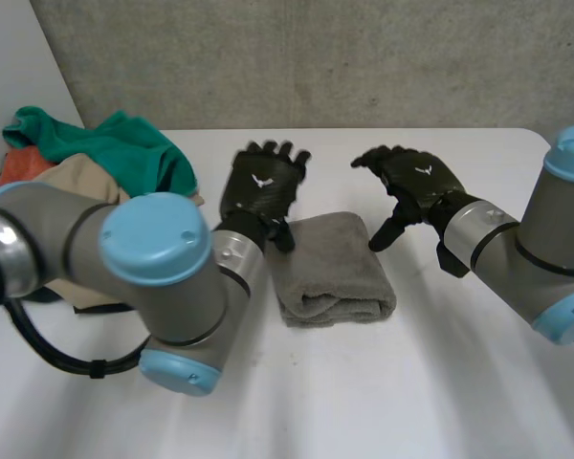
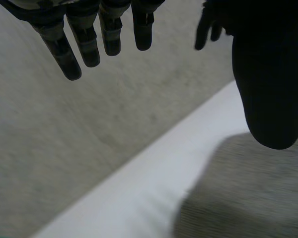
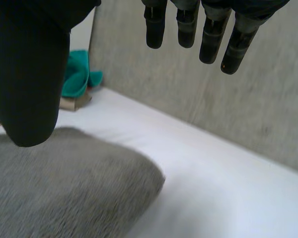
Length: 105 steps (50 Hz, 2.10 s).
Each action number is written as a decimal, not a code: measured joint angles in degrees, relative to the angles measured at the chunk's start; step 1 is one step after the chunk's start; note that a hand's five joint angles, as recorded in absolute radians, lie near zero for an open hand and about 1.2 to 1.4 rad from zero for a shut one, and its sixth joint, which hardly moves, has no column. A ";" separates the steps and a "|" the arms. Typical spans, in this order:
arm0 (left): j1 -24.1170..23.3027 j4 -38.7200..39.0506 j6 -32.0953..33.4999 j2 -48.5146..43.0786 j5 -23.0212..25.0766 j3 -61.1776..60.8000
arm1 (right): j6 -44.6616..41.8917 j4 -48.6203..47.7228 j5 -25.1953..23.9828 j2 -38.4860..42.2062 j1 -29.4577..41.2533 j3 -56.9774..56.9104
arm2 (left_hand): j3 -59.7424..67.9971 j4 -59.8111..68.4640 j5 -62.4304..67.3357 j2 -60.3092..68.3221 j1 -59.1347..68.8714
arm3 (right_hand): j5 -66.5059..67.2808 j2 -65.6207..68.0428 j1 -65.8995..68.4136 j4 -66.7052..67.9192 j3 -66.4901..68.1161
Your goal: Fold the laundry.
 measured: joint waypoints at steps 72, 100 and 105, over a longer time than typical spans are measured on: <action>7.11 -10.69 -2.62 15.25 30.04 -7.71 | 13.36 -5.54 1.42 14.70 1.89 0.75 | 0.00 0.00 0.00 0.00 0.00 | 48.55 52.73 39.25 54.21 54.23; 7.28 -10.46 -2.62 14.41 30.15 -7.62 | -0.22 6.31 18.82 43.74 -15.83 -58.12 | 0.00 0.00 0.00 0.00 0.00 | 50.29 53.93 39.20 54.60 54.71; 7.38 -10.40 -2.62 14.02 30.15 -7.56 | -3.58 6.89 19.79 47.41 -19.15 -64.91 | 0.00 0.00 0.00 0.00 0.00 | 50.29 53.93 39.20 54.64 54.71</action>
